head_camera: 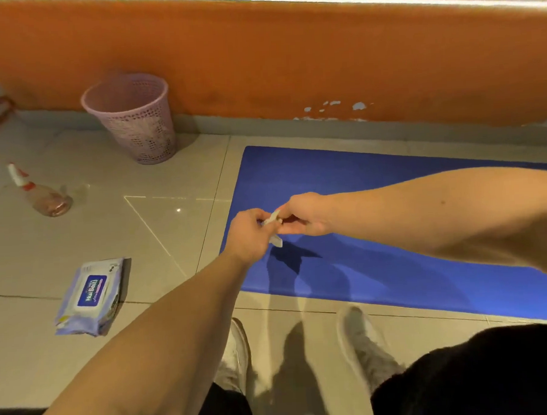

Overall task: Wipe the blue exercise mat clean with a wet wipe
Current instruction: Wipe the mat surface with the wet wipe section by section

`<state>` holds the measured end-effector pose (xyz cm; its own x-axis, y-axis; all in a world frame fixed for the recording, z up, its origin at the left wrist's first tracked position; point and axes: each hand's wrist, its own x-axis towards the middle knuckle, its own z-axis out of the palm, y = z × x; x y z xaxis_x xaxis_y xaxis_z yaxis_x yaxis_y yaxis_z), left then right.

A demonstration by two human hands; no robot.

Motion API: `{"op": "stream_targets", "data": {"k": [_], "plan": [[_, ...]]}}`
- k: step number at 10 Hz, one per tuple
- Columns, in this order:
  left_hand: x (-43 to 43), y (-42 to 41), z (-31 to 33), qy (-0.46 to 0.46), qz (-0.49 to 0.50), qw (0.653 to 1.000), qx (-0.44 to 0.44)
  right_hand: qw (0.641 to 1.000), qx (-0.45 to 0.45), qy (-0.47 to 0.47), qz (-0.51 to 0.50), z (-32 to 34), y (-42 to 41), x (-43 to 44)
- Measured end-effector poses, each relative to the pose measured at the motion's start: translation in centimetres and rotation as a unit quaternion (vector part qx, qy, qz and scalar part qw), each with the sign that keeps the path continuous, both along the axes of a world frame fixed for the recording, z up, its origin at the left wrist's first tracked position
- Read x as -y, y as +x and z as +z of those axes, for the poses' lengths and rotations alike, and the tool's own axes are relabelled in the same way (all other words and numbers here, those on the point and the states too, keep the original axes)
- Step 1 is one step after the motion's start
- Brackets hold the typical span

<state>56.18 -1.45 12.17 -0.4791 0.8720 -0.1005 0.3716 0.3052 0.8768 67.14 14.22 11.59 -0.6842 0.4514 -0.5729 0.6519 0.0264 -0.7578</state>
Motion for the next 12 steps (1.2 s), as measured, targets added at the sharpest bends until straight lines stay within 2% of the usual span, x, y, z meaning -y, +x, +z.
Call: {"op": "stream_targets", "data": {"k": [1, 2, 3, 4, 5, 6, 7, 8, 9, 10, 11, 12], "plan": [[-0.2, -0.3, -2.8, -0.06, 0.019, 0.998, -0.026, 0.989, 0.03, -0.053, -0.136, 2.1, 0.5, 3.1], [-0.4, -0.6, -6.7, -0.127, 0.025, 0.985, -0.116, 0.987, 0.072, -0.017, -0.146, -1.5, 2.0, 1.4], [-0.7, -1.0, -11.2, -0.157, 0.089, 0.973, -0.144, 0.992, 0.104, 0.064, -0.04, -5.2, 4.7, -0.9], [-1.2, -1.4, -14.8, -0.184, 0.173, 0.965, -0.062, 0.973, 0.137, 0.18, 0.048, -9.6, 7.0, -2.8], [-1.4, -0.8, -17.5, -0.224, 0.155, 0.954, -0.128, 0.957, 0.113, 0.252, 0.086, -13.8, 8.2, -2.5], [-1.3, 1.3, -18.8, -0.244, 0.099, 0.948, -0.181, 0.949, 0.086, 0.29, 0.093, -16.7, 8.1, 0.2], [-1.5, 3.5, -19.7, -0.23, 0.077, 0.952, -0.185, 0.93, 0.088, 0.337, 0.118, -18.4, 8.1, 3.1], [-1.8, 4.9, -20.1, -0.205, 0.096, 0.963, -0.144, 0.918, 0.119, 0.337, 0.174, -19.3, 8.2, 4.5], [-1.9, 5.1, -20.2, -0.224, 0.1, 0.957, -0.158, 0.906, 0.13, 0.347, 0.204, -19.8, 8.3, 4.4], [-1.9, 4.5, -20.7, -0.22, 0.1, 0.93, -0.277, 0.899, 0.128, 0.357, 0.219, -20.4, 8.6, 4.2], [-1.3, 3.4, -21.6, -0.215, -0.035, 0.88, -0.421, 0.898, 0.122, 0.359, 0.223, -20.8, 8.8, 4.2], [-0.8, 3.3, -22.2, -0.235, -0.174, 0.848, -0.441, 0.899, 0.121, 0.36, 0.218, -21.0, 8.8, 4.3]]}}
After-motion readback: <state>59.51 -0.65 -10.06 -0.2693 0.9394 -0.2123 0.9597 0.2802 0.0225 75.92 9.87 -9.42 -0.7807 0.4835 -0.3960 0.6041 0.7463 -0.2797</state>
